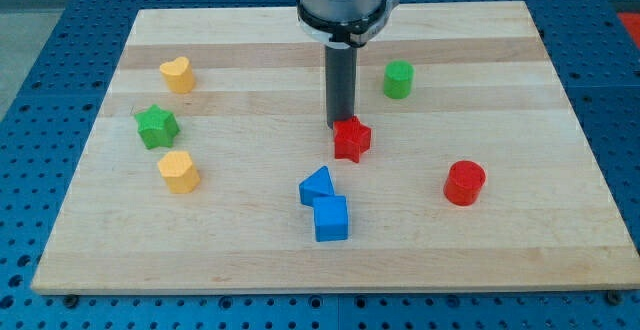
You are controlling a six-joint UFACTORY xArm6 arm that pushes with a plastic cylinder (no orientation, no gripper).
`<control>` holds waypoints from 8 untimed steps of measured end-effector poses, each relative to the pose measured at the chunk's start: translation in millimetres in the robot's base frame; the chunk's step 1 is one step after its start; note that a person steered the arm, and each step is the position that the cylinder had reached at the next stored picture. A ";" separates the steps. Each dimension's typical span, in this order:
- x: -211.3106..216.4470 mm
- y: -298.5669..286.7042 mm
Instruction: Push the green circle diagonal bottom right to the red star
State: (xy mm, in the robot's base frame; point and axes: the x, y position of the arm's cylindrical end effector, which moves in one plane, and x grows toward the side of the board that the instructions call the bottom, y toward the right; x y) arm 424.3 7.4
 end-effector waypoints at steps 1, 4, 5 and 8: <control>-15.9 -4.3; -62.6 -7.9; -88.1 -7.9; -105.7 42.0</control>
State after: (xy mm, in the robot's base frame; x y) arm 318.6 49.4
